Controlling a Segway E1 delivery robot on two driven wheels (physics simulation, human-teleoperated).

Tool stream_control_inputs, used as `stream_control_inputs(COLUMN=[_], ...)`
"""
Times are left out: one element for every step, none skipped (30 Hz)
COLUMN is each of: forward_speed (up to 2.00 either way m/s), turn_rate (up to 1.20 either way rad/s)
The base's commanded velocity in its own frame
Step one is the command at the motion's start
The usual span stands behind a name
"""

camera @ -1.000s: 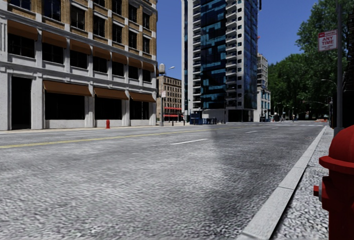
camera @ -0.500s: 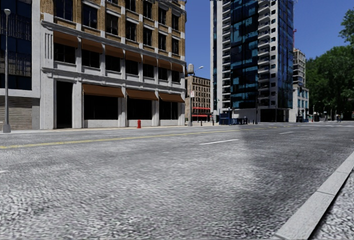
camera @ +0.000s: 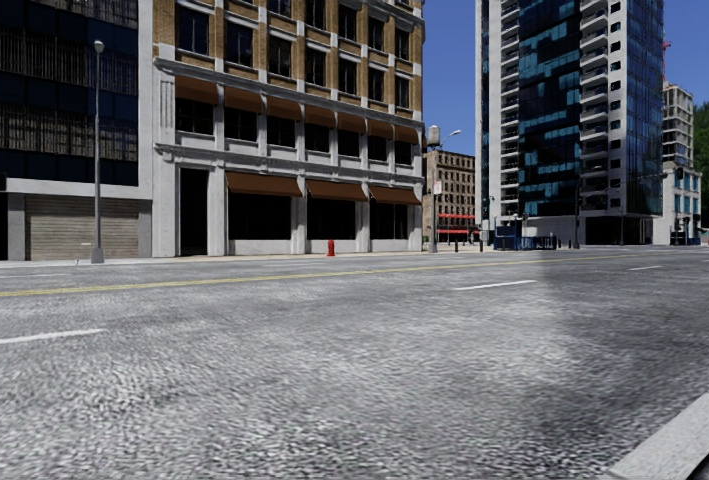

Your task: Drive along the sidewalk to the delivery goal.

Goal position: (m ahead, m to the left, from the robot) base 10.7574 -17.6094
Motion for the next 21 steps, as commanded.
stream_control_inputs(forward_speed=[-0.17,-0.18,-0.19,-0.20,-0.21,-0.26,-0.26,-0.28,-0.29,-0.29,-0.29,-0.29,-0.29,-0.29,-0.29,-0.29,-0.29,-0.29,-0.29,-0.29,-0.29], turn_rate=[-0.38,-0.51,-0.56,-0.61,-0.63,-0.66,-0.66,-0.67,-0.67,-0.68,-0.68,-0.73,-0.76,-0.77,-0.77,-0.77,-0.77,-0.77,-0.77,-0.77,-0.77])
